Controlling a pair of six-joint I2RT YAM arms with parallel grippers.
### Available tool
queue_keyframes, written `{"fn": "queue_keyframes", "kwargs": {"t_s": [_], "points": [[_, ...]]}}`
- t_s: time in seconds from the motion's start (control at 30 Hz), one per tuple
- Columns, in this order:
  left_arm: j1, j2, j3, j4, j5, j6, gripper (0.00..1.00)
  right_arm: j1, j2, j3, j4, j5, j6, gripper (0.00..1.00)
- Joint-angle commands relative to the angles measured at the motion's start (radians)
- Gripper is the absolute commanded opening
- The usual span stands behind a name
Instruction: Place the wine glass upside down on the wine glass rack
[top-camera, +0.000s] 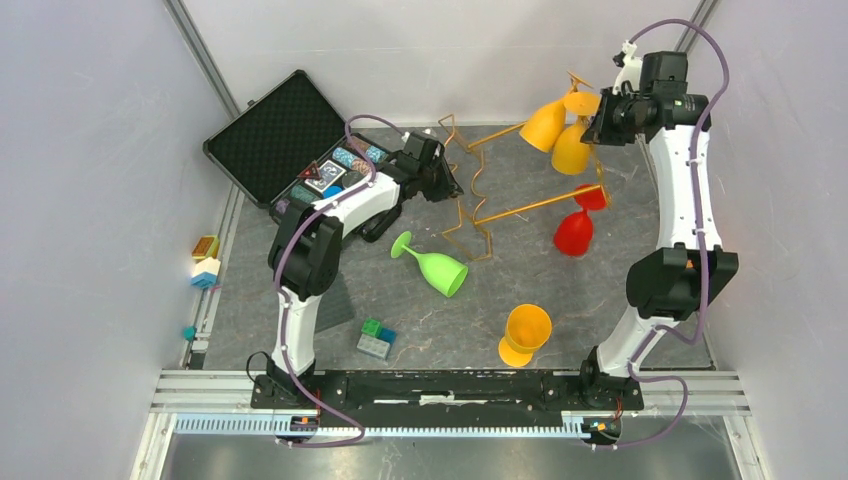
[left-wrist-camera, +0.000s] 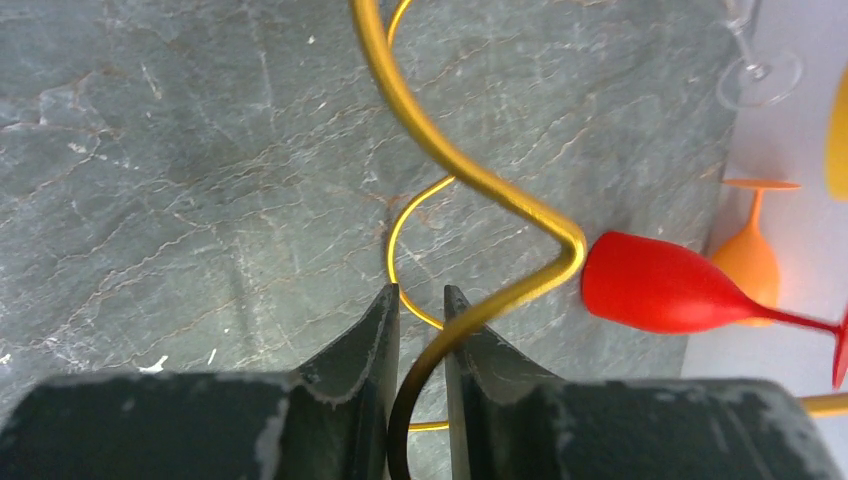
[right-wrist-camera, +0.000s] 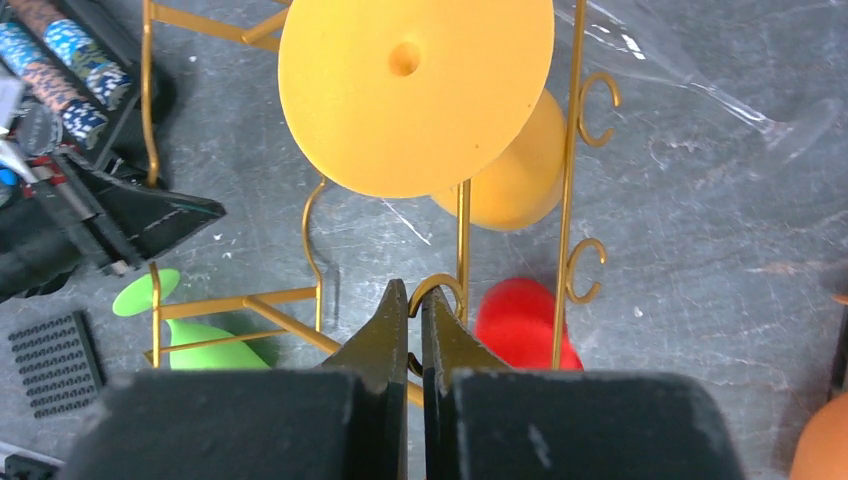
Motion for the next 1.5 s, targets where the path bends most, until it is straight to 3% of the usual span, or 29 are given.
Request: {"fn": "queue_keyframes", "kwargs": {"t_s": [0.0, 0.23, 0.5, 0.83, 1.17, 1.47], "points": [[-0.003, 0.023, 0.041, -0.054, 0.005, 0.069, 0.26, 0.017, -0.085, 0.087, 0.106, -0.096, 0.029, 0.00], [-0.004, 0.044, 0.081, -0.089, -0.024, 0.110, 0.33, 0.033, -0.163, 0.057, 0.227, -0.188, 0.053, 0.00], [-0.003, 0.111, 0.204, -0.195, -0.019, 0.172, 0.40, 0.076, -0.205, 0.042, 0.278, -0.183, 0.030, 0.00], [-0.005, 0.176, 0.349, -0.333, -0.036, 0.275, 0.48, 0.261, -0.217, 0.053, 0.218, 0.037, -0.104, 0.00], [-0.006, 0.234, 0.386, -0.366, 0.009, 0.267, 0.49, 0.406, -0.207, 0.032, 0.243, 0.071, -0.117, 0.00], [-0.008, 0.266, 0.518, -0.504, -0.025, 0.398, 0.60, 0.582, -0.190, -0.008, 0.265, 0.202, -0.150, 0.00]]}}
